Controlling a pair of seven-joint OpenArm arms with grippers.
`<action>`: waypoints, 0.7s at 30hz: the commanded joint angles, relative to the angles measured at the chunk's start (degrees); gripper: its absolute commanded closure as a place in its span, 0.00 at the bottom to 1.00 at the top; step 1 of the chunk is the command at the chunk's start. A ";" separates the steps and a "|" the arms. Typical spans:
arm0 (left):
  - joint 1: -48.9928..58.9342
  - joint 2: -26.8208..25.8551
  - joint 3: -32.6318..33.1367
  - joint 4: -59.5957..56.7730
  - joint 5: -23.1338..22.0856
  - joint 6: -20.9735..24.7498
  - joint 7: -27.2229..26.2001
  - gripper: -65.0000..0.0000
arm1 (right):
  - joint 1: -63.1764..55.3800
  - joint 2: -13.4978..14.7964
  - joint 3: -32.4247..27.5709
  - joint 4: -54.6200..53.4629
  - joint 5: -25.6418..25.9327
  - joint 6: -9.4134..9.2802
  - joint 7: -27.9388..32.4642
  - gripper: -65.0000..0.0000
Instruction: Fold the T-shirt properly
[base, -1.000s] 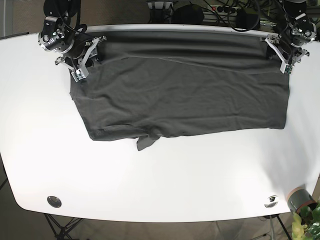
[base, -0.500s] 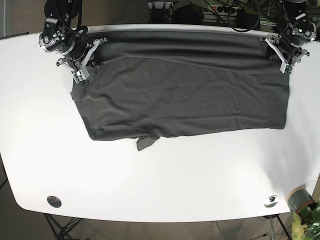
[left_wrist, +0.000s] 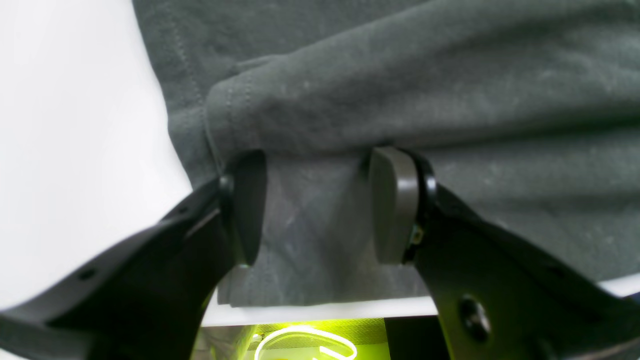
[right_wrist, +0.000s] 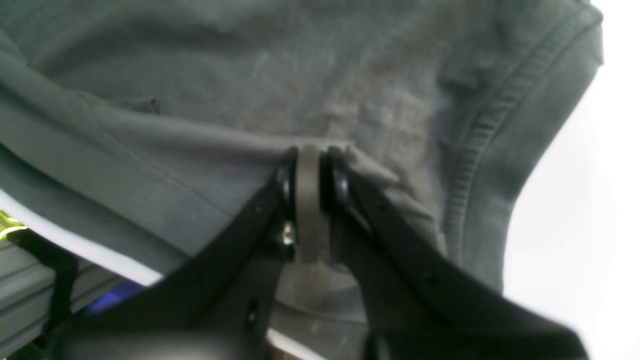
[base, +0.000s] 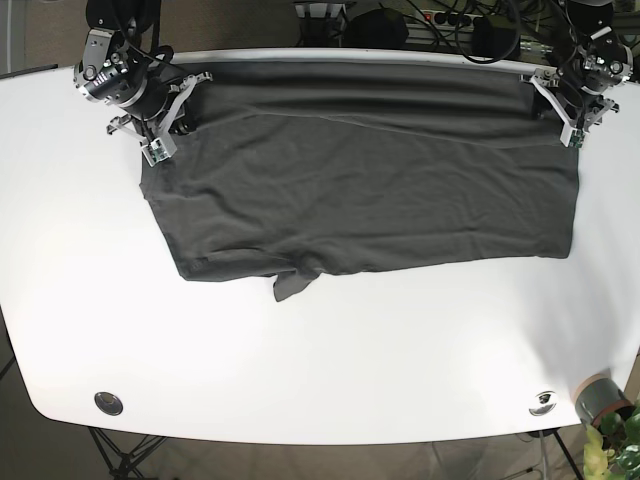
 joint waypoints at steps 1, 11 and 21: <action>0.28 -0.80 -0.31 0.55 0.09 0.12 -0.06 0.52 | 0.50 0.49 0.35 1.15 0.98 0.32 1.17 0.97; 0.28 -0.80 -0.22 0.55 0.09 0.12 -0.06 0.52 | 5.43 0.40 0.35 0.80 0.72 0.32 1.26 0.97; 0.36 -0.80 -0.49 0.55 0.09 0.12 -0.06 0.52 | 5.25 0.84 0.26 1.23 0.63 0.32 0.12 0.85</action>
